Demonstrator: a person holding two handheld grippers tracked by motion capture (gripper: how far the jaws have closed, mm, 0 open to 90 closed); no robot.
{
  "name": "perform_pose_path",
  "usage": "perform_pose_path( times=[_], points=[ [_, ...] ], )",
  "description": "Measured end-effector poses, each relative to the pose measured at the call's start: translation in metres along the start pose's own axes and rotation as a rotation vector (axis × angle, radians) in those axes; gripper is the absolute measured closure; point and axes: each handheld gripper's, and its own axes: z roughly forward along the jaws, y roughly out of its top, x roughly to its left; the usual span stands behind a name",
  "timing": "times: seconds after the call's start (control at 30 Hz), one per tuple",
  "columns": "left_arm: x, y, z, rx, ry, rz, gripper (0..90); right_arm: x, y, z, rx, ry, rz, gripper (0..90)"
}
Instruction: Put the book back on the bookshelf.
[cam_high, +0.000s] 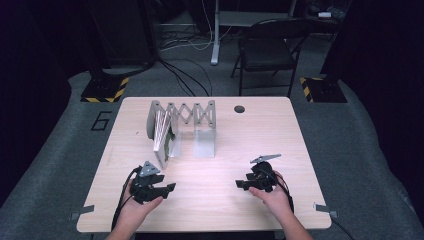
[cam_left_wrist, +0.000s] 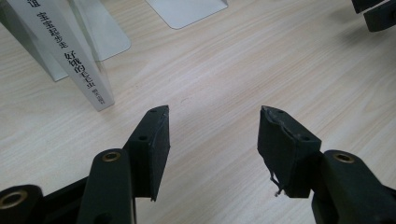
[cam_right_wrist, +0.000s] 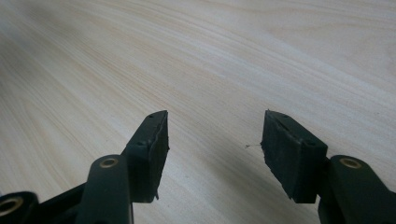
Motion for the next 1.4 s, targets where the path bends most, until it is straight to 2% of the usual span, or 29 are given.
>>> perform_pose_path(
  times=[0.3, 0.37, 0.47, 0.7, 0.8, 0.83, 0.97, 1.0, 1.1, 1.13, 1.2, 1.23, 1.3, 1.4],
  points=[
    [0.005, -0.008, 0.011, -0.034, -0.019, -0.023, 43.8, 0.001, 0.000, 0.001, 0.002, -0.002, 0.001, 41.2],
    [0.006, -0.010, 0.015, -0.029, -0.025, -0.012, 43.8, 0.001, 0.000, 0.002, -0.006, -0.003, -0.010, 41.2],
    [0.005, -0.014, 0.019, -0.029, -0.035, -0.006, 43.8, 0.001, 0.000, 0.002, -0.002, -0.002, 0.000, 41.2],
    [0.003, -0.022, 0.028, 0.002, -0.049, -0.012, 43.9, 0.000, -0.001, 0.003, 0.003, -0.005, -0.016, 41.2],
    [0.003, -0.023, 0.030, 0.004, -0.056, 0.000, 44.2, 0.001, -0.001, 0.004, 0.007, -0.002, -0.015, 41.2],
    [0.005, -0.022, 0.030, 0.014, -0.063, 0.025, 44.2, 0.001, -0.001, 0.004, 0.011, -0.003, -0.013, 41.2],
    [0.005, -0.022, 0.032, 0.006, -0.050, 0.048, 44.4, 0.000, -0.001, 0.007, 0.011, -0.004, -0.033, 41.2],
    [0.006, -0.022, 0.032, 0.017, -0.053, 0.056, 44.4, 0.001, -0.001, 0.007, 0.015, -0.004, -0.027, 41.2],
    [0.008, -0.022, 0.032, 0.019, -0.053, 0.065, 44.4, 0.001, -0.001, 0.008, 0.016, -0.006, -0.020, 41.1],
    [0.009, -0.023, 0.033, 0.019, -0.057, 0.058, 44.4, 0.000, -0.001, 0.008, 0.014, -0.006, -0.034, 41.2],
    [0.010, -0.023, 0.035, 0.007, -0.059, 0.045, 44.4, 0.000, -0.001, 0.009, 0.010, -0.010, -0.034, 41.1],
    [0.010, -0.023, 0.035, 0.018, -0.064, 0.047, 44.3, 0.000, -0.001, 0.008, 0.018, -0.007, -0.025, 41.2],
    [0.011, -0.023, 0.037, 0.031, -0.059, 0.060, 44.3, 0.000, -0.002, 0.010, 0.017, -0.008, -0.030, 41.1],
    [0.010, -0.024, 0.038, 0.023, -0.048, 0.059, 44.3, 0.001, -0.002, 0.011, 0.017, -0.007, -0.035, 41.2]
  ],
)
